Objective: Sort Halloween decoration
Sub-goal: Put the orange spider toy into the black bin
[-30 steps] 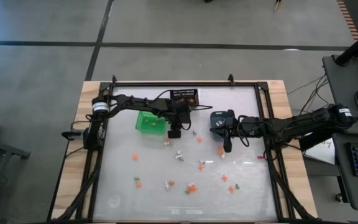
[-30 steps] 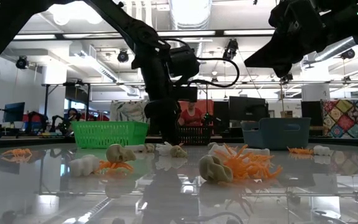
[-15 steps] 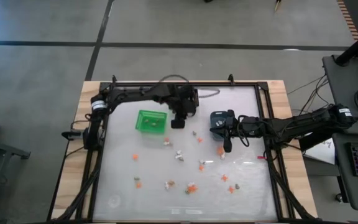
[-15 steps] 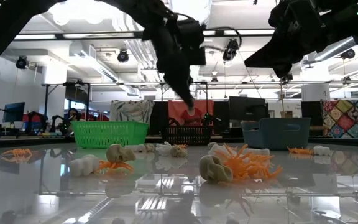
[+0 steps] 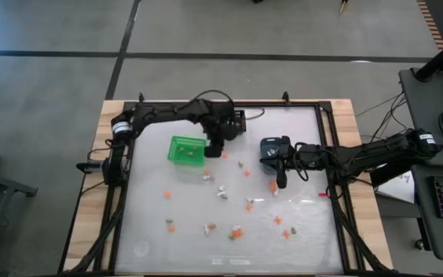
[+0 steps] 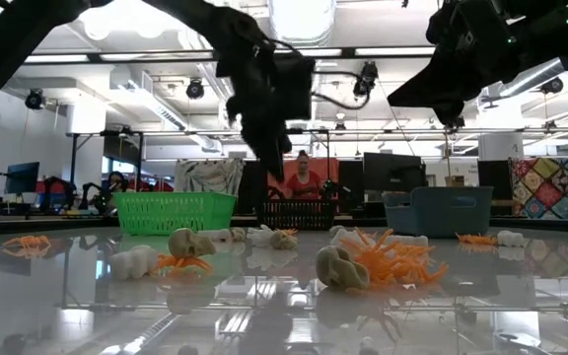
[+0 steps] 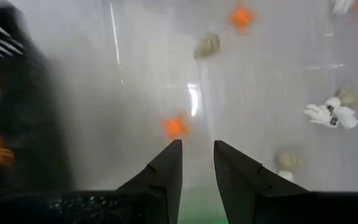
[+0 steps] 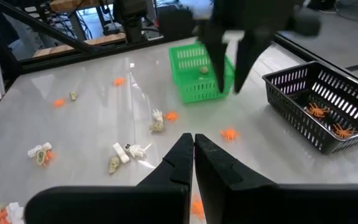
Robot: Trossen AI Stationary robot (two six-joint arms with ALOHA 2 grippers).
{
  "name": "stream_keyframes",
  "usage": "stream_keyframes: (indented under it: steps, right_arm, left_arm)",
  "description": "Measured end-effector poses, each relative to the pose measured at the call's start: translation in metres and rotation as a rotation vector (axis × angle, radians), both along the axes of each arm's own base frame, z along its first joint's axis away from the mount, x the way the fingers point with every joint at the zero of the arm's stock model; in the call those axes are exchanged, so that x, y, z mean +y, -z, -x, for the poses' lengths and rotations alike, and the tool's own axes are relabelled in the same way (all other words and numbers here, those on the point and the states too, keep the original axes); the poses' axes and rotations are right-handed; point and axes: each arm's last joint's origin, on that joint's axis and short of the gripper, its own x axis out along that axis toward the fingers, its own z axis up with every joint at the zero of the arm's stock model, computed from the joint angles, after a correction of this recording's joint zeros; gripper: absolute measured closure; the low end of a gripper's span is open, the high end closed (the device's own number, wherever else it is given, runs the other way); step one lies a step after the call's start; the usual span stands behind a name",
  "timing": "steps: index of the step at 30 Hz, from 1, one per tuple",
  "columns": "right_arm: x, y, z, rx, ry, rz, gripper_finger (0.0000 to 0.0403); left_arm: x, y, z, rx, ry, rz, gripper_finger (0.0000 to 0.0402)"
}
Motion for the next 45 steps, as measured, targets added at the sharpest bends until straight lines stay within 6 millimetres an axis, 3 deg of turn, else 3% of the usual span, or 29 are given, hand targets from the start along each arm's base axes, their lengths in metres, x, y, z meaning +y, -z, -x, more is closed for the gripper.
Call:
stream_keyframes:
  steps: [4,8,15,29,40,45]
  right_arm:
    - [0.0,0.0,0.0,0.0,0.0,0.001,0.0394]
    - [0.0,0.0,0.0,0.001,-0.001,0.002,0.0394]
    - [0.0,0.0,0.0,0.004,-0.003,0.001,0.0394]
    - [0.0,0.0,0.0,0.005,-0.004,0.004,0.0394]
    - [0.0,0.0,0.0,0.005,-0.003,0.003,0.0394]
    - [0.0,0.0,0.0,0.005,-0.003,0.003,0.0394]
  left_arm:
    - [-0.021,0.027,-0.001,0.023,0.006,-0.012,0.0326]
    - [-0.027,0.042,-0.003,0.014,-0.022,-0.137,0.0326]
    - [-0.025,0.043,-0.006,-0.003,-0.112,-0.194,0.0319]
    - [-0.028,0.06,-0.002,-0.017,-0.139,-0.18,0.0214]
    - [-0.029,0.073,0.002,-0.029,-0.164,-0.173,0.021]
    - [-0.029,0.074,0.002,-0.031,-0.166,-0.173,0.023]
